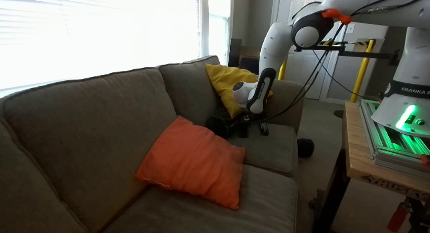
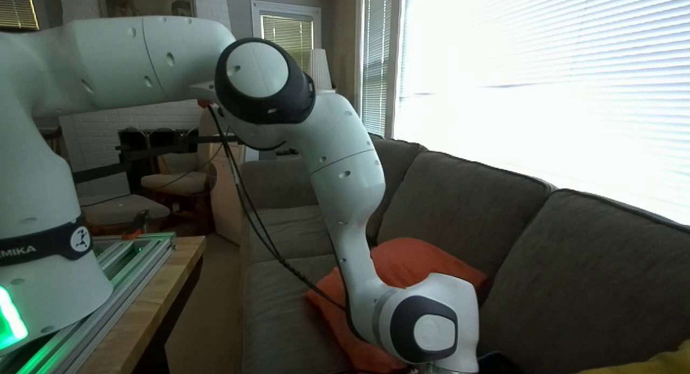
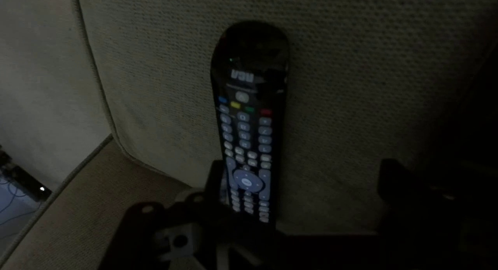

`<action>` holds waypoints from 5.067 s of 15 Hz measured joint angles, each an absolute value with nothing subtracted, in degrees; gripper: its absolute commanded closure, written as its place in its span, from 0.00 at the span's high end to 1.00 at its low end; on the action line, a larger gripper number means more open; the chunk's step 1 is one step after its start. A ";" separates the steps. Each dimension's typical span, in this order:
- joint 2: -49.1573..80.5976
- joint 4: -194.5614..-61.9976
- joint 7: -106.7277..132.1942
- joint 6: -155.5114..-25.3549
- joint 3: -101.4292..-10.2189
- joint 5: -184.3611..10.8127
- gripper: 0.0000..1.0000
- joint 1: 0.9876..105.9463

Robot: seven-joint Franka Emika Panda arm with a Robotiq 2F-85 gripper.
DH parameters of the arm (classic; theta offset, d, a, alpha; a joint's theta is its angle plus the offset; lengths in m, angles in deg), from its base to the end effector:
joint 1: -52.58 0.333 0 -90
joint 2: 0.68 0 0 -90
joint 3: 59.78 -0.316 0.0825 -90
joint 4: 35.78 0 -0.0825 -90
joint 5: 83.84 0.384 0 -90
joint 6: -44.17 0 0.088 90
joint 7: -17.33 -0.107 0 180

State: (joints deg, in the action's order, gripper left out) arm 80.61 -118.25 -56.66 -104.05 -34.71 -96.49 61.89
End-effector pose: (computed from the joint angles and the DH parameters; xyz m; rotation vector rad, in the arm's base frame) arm 0.5913 -0.1510 -0.1202 2.2057 -1.2796 0.1369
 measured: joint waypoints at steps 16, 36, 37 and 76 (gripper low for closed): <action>80.31 -139.06 -64.41 -119.96 -23.20 -95.20 1.00 77.36; 85.35 -139.97 -97.52 -123.22 -18.23 -108.24 1.00 87.01; 85.36 -139.77 -97.98 -123.12 -18.92 -109.40 1.00 86.07; 84.76 -121.57 -99.71 -110.73 -35.01 -134.61 1.00 59.03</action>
State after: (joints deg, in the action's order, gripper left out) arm 84.76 -121.57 -99.71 -110.73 -35.01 -134.61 59.03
